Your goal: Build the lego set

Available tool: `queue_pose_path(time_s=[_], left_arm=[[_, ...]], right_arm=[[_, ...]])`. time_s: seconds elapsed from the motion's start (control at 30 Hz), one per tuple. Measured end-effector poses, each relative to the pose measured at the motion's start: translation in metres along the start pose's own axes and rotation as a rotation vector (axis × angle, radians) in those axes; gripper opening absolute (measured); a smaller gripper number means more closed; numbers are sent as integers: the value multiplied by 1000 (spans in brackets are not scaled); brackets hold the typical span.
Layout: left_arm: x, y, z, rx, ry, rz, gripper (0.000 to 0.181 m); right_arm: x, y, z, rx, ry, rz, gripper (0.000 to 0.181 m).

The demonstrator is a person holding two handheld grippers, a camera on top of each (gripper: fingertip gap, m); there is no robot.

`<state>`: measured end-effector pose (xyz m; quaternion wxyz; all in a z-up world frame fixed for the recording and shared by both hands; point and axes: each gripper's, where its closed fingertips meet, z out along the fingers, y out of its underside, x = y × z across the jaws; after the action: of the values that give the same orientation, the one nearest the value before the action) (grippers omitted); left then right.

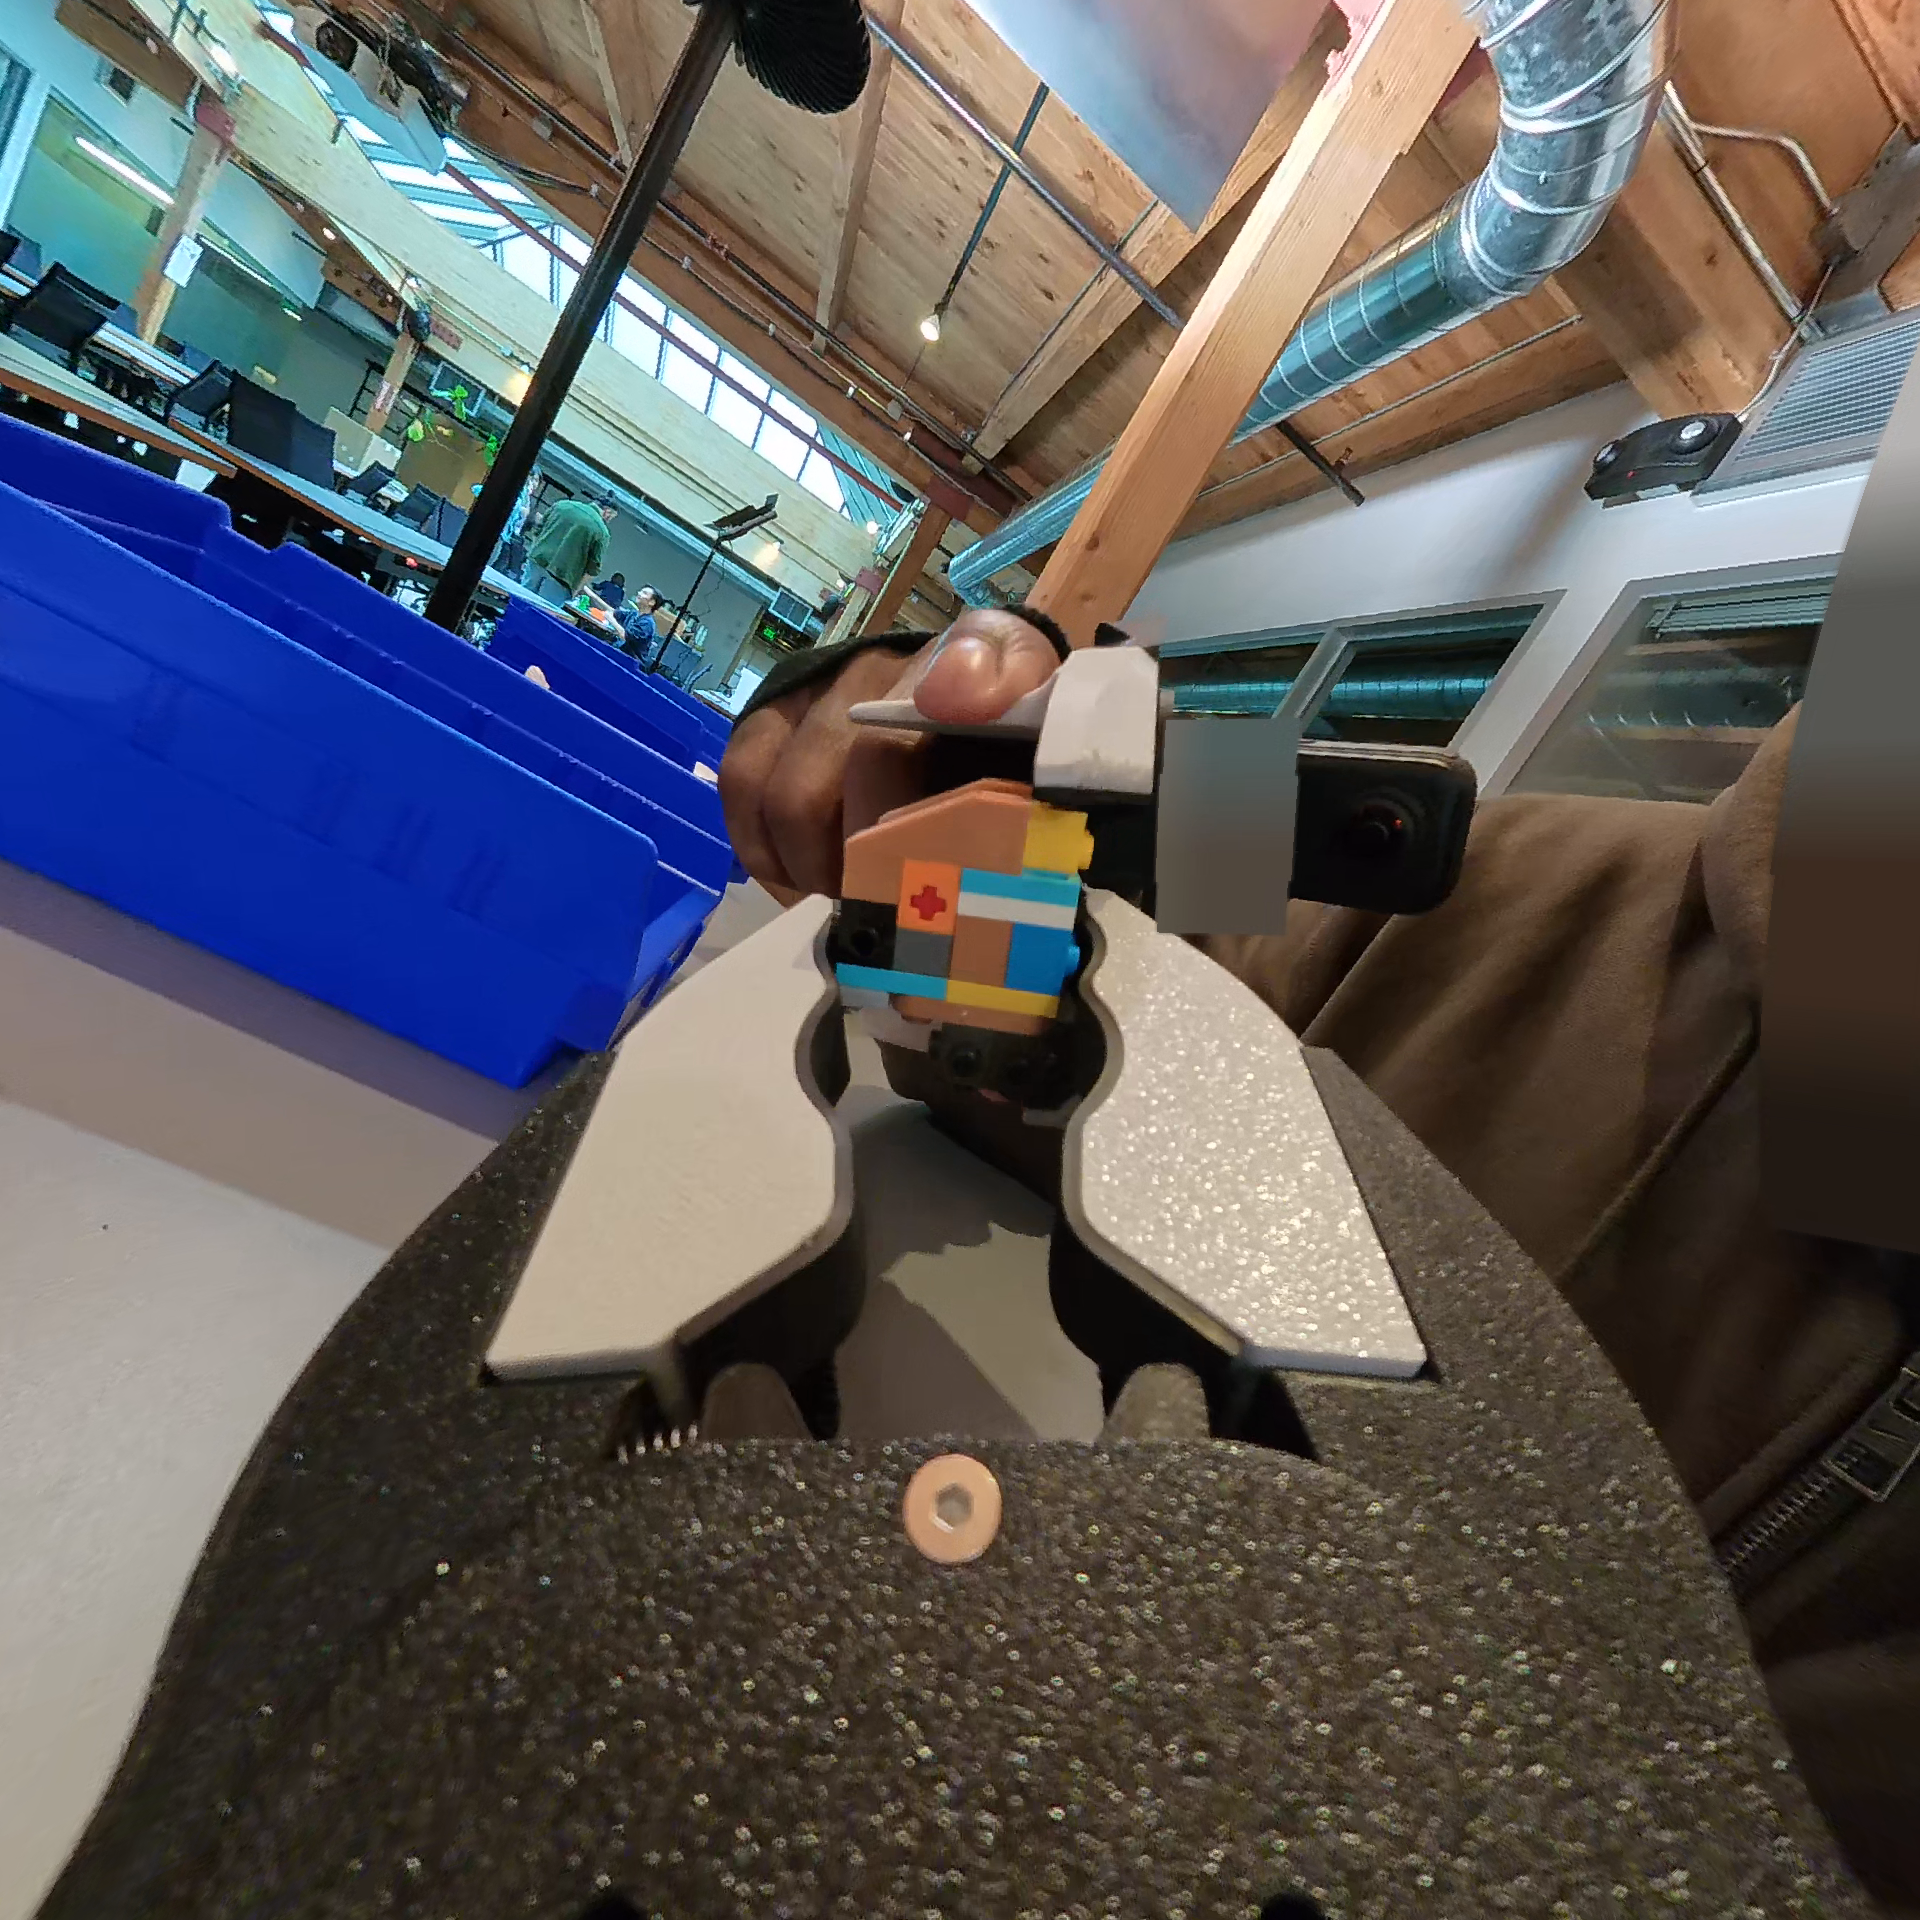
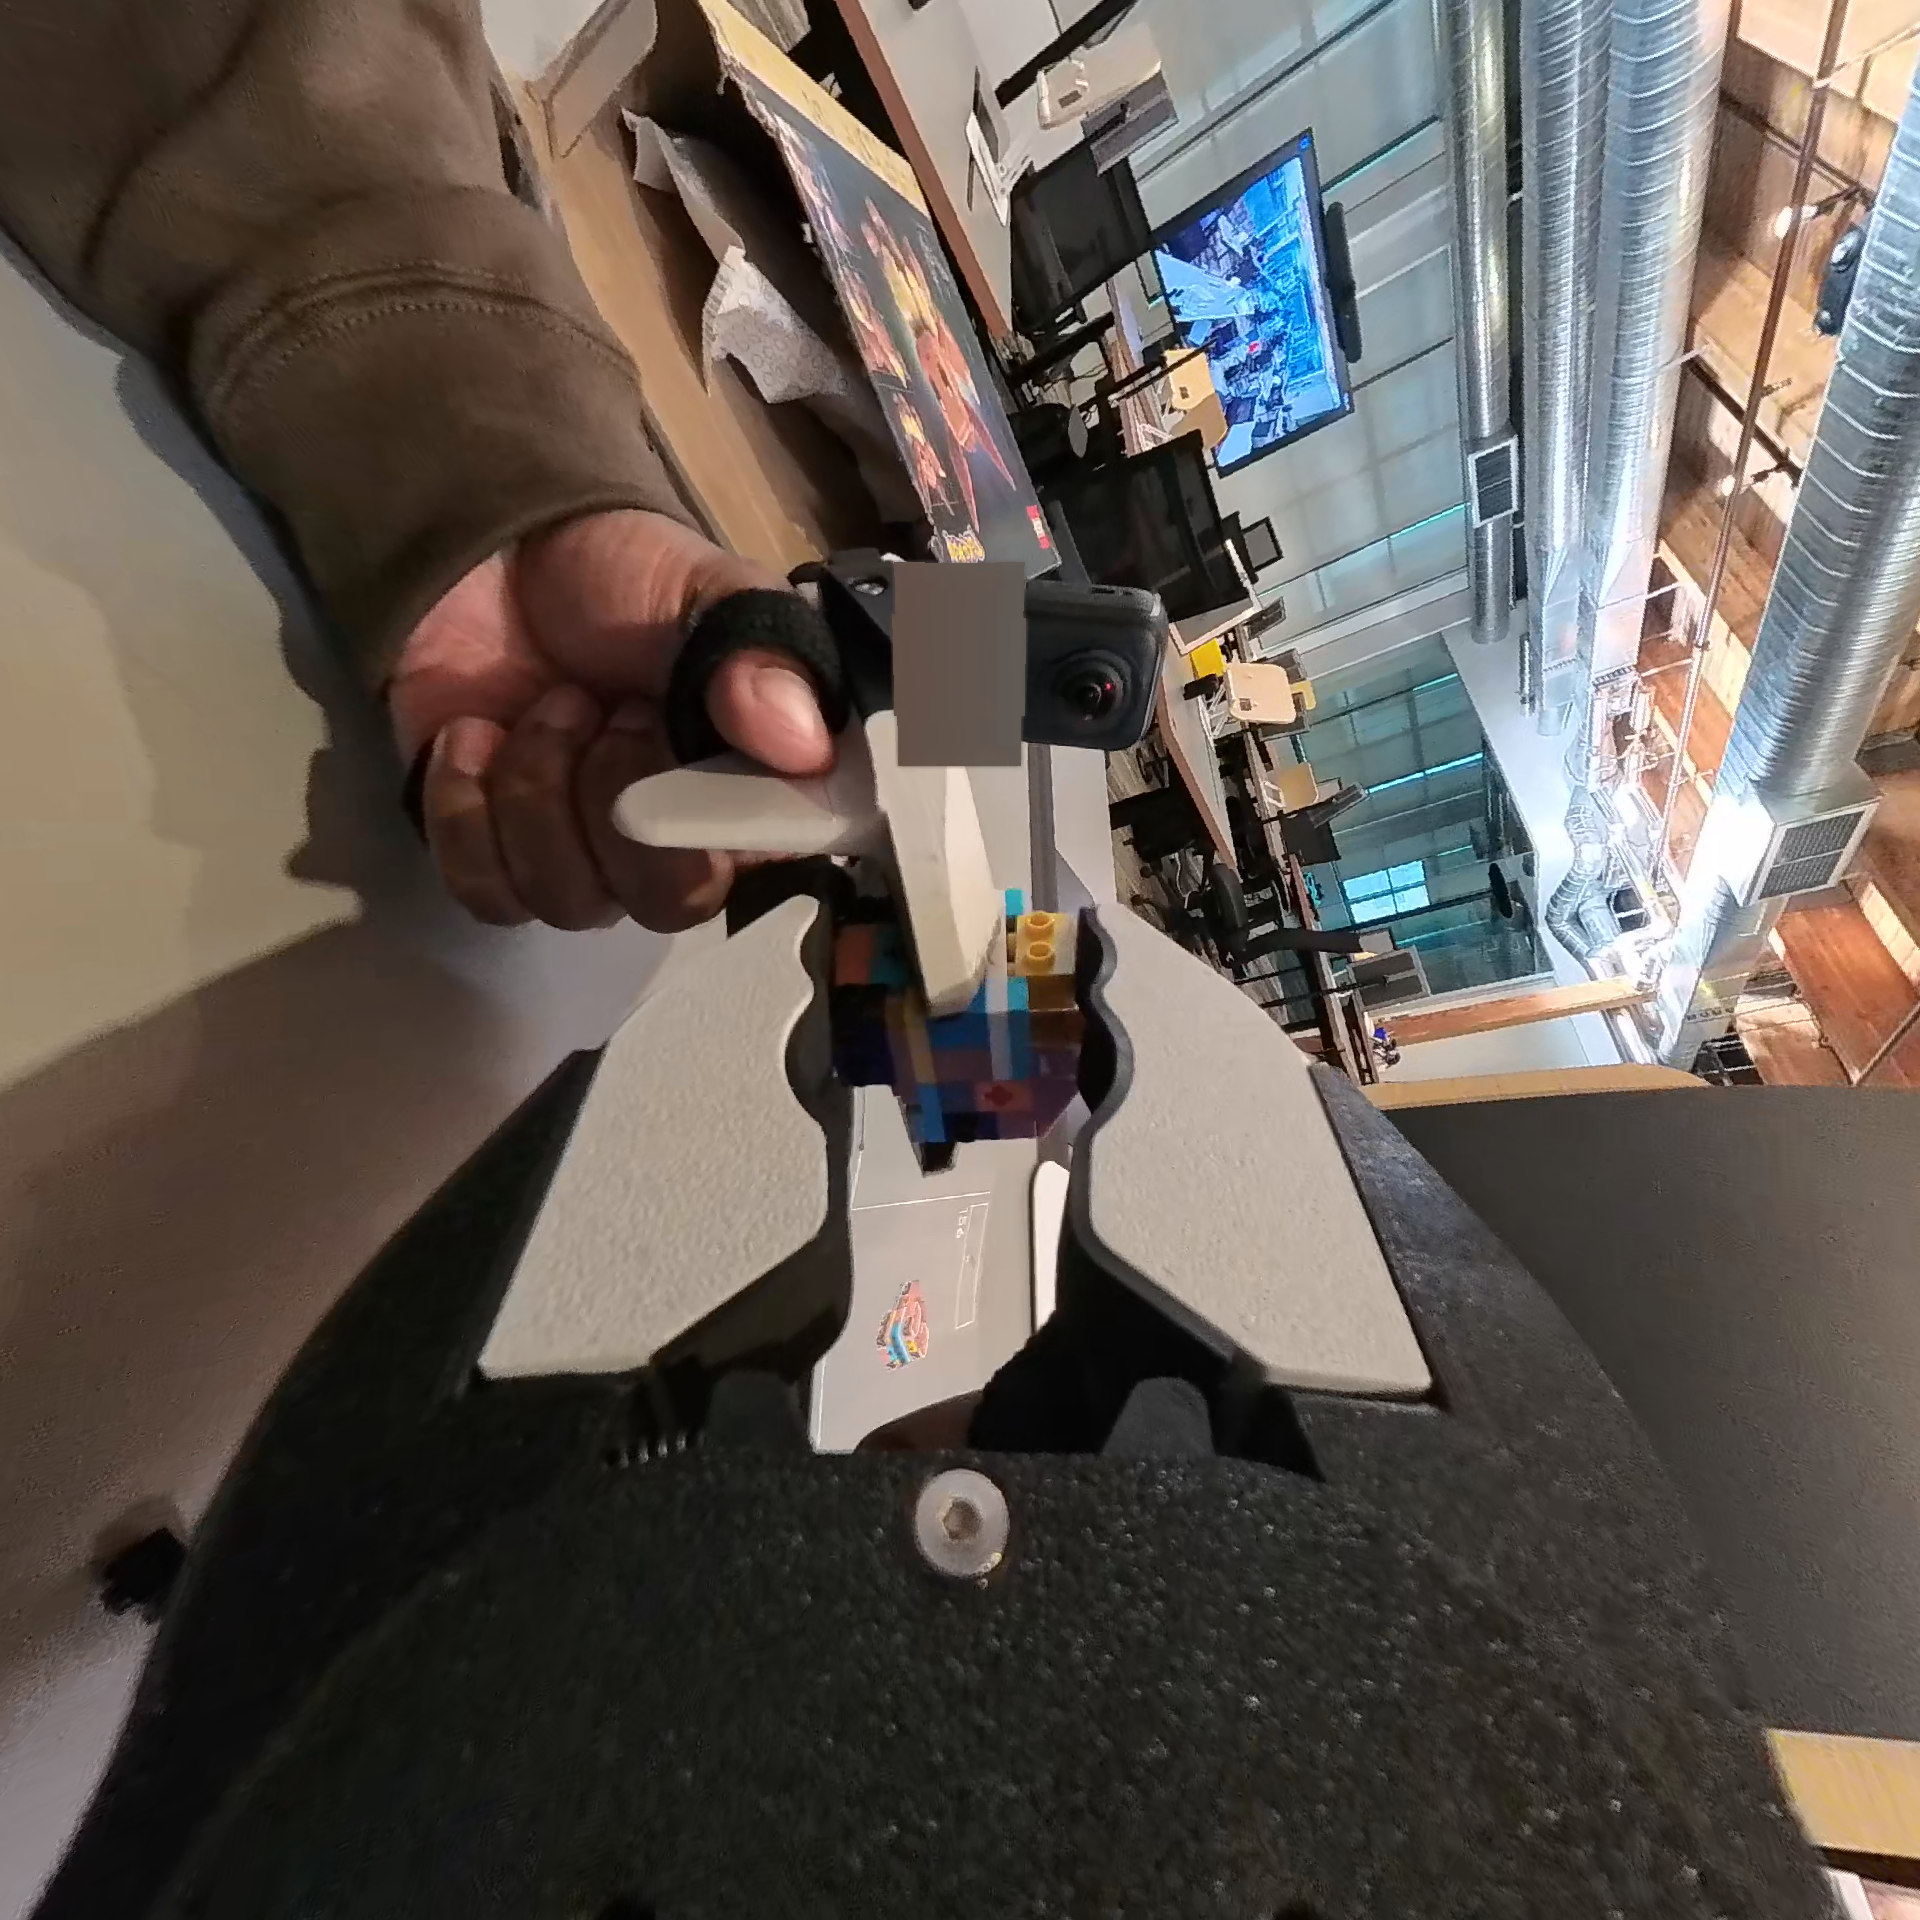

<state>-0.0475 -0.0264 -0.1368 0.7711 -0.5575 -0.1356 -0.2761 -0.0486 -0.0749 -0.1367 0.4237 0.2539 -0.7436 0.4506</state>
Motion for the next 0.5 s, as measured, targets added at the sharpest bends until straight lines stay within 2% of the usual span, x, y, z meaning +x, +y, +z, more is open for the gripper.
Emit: queue_pose_path(time_s=[0.4,0.5], left_arm=[[-3,6,2,-63,-33,-8,39],[-4,9,2,-83,-40,1,39]], right_arm=[[-5,3,-2,-5,-62,51,44],[-5,2,-3,4,-71,72,38]])
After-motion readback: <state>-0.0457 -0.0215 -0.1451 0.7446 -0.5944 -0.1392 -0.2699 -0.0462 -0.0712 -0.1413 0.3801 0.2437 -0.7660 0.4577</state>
